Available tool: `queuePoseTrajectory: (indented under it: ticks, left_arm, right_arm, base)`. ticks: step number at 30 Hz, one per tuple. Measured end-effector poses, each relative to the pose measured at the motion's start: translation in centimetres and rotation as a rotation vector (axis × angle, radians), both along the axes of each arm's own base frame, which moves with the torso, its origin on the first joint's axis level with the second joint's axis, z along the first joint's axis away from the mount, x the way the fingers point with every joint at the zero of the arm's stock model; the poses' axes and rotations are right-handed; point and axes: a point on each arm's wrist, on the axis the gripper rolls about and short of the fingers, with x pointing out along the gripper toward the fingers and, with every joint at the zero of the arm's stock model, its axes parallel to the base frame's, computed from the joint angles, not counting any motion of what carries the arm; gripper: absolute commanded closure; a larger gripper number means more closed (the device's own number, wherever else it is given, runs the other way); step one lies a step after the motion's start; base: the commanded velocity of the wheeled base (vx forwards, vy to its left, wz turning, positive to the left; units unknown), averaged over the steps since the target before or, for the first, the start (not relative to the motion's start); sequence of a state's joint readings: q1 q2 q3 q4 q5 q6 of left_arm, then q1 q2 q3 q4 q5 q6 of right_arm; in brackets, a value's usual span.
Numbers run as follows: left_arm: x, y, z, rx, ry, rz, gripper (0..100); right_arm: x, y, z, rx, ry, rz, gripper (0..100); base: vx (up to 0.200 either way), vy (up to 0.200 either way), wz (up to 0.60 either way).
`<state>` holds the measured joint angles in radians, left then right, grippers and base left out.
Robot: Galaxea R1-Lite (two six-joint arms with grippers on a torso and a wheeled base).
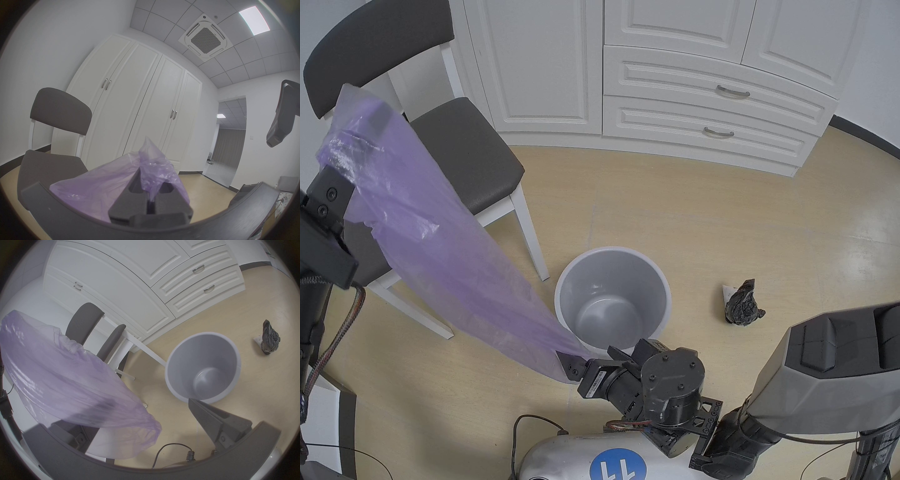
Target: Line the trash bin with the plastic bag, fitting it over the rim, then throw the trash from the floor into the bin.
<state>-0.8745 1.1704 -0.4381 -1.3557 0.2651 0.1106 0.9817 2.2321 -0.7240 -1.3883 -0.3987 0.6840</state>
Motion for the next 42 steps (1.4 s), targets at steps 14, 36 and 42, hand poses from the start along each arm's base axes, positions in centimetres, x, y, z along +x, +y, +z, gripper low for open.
queuePoseTrajectory:
  ticks: [14,36,42]
  left_arm:
    - [0.0,0.0,0.2,-0.007,-0.006,0.0,100]
    - [0.0,0.0,0.1,-0.003,-0.003,0.0,100]
    - [0.0,0.0,0.1,-0.004,-0.003,0.0,100]
  right_arm:
    - [-0.5,0.6,-1.9,-0.032,0.027,0.021,0]
    - [-0.4,1.1,-2.4,0.021,0.037,0.018,100]
    - [-0.3,1.1,-2.5,0.022,0.036,0.019,100]
  base:
    - [0.0,0.0,0.0]
    - [0.0,0.0,0.0]
    - [0.0,0.0,0.0]
